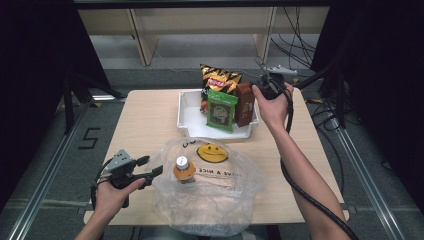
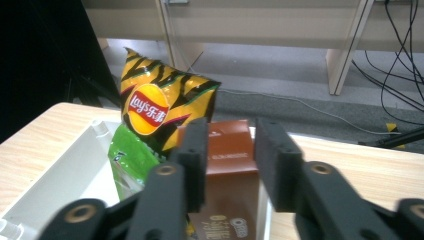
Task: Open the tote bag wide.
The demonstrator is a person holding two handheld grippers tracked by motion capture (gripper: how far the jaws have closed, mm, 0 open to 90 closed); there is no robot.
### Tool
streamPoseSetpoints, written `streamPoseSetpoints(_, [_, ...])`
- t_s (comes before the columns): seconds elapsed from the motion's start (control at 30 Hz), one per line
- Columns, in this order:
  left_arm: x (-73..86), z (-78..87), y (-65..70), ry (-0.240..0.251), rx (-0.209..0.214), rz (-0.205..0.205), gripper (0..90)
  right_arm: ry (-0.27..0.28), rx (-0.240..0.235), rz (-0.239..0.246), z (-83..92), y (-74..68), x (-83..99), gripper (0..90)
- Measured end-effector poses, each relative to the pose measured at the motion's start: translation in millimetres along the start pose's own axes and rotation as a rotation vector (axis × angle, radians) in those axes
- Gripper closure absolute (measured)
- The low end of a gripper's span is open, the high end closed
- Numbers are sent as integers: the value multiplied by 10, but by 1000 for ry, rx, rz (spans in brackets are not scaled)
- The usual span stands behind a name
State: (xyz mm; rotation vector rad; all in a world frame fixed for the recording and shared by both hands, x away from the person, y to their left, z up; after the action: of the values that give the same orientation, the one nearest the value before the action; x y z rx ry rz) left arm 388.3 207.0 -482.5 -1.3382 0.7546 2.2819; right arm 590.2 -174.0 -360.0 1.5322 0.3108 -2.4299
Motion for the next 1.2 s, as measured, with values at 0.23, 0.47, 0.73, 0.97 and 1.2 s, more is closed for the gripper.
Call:
streamPoseSetpoints(0.23, [-1,2,-2,1,-1,0,294,-24,4,-11,17,79,78,849])
streamPoseSetpoints(0.47, [-5,6,-2,7,2,6,295,-43,3,1,-4,94,178,900])
streamPoseSetpoints(0.73, [-19,8,-13,15,0,4,297,-55,-29,19,25,105,378,879])
streamPoseSetpoints(0.97, [-14,18,-19,16,-8,9,297,-33,-53,42,70,116,499,633])
streamPoseSetpoints(1.2, [-7,22,-11,13,-8,2,298,-20,-30,18,120,156,537,500])
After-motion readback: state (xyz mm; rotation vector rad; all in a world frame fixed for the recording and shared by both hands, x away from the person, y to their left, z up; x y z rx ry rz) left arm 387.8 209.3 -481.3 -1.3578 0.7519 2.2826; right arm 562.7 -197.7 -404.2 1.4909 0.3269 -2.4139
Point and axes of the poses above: each handheld gripper's, and its own axes: z roughly backward along the jaws, x roughly out of its underside, y roughly to its right, the point moved 5 cm from there along -z, roughly forward along the jaws, and after that the axes turned 4 degrees about z, right-handed, at the moved point
